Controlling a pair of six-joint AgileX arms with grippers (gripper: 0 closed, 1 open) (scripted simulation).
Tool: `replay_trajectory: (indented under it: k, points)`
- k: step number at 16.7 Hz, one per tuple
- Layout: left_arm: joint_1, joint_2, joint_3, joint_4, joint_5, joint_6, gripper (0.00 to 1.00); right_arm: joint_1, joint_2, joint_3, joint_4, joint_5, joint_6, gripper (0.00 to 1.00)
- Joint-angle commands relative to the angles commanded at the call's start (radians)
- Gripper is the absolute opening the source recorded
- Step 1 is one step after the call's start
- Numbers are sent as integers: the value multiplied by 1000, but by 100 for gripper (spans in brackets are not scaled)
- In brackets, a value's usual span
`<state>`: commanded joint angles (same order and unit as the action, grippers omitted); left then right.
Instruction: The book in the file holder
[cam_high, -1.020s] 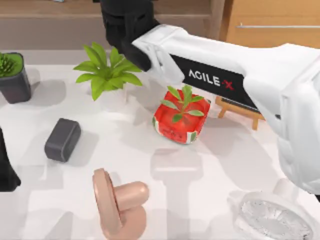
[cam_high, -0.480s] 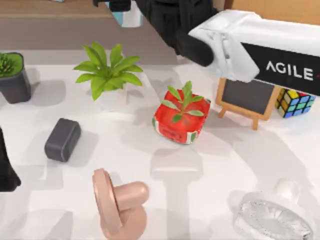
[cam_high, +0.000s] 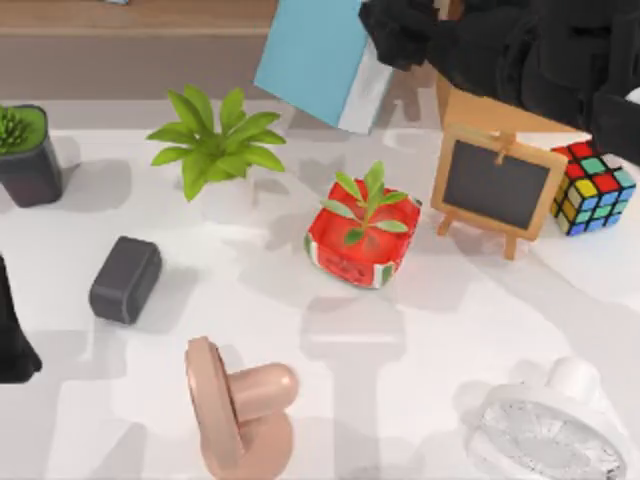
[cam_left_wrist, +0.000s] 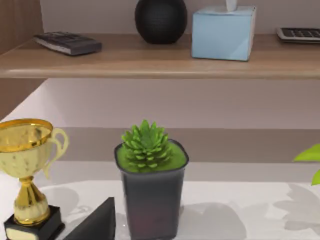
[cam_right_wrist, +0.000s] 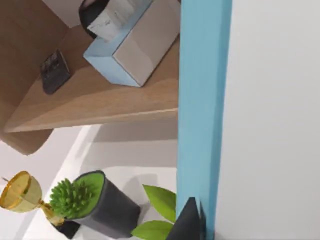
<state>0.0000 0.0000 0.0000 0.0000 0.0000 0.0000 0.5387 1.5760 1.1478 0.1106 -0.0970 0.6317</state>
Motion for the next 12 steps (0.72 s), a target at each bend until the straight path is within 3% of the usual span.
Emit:
replay_trajectory:
  k: [6,12]
  points:
    - [0,0,0,0,0,0,100,-232,-231,-256,-1,-268,299,0]
    - [0,0,0,0,0,0,100,-583,-237,-373,112,-379,559,0]
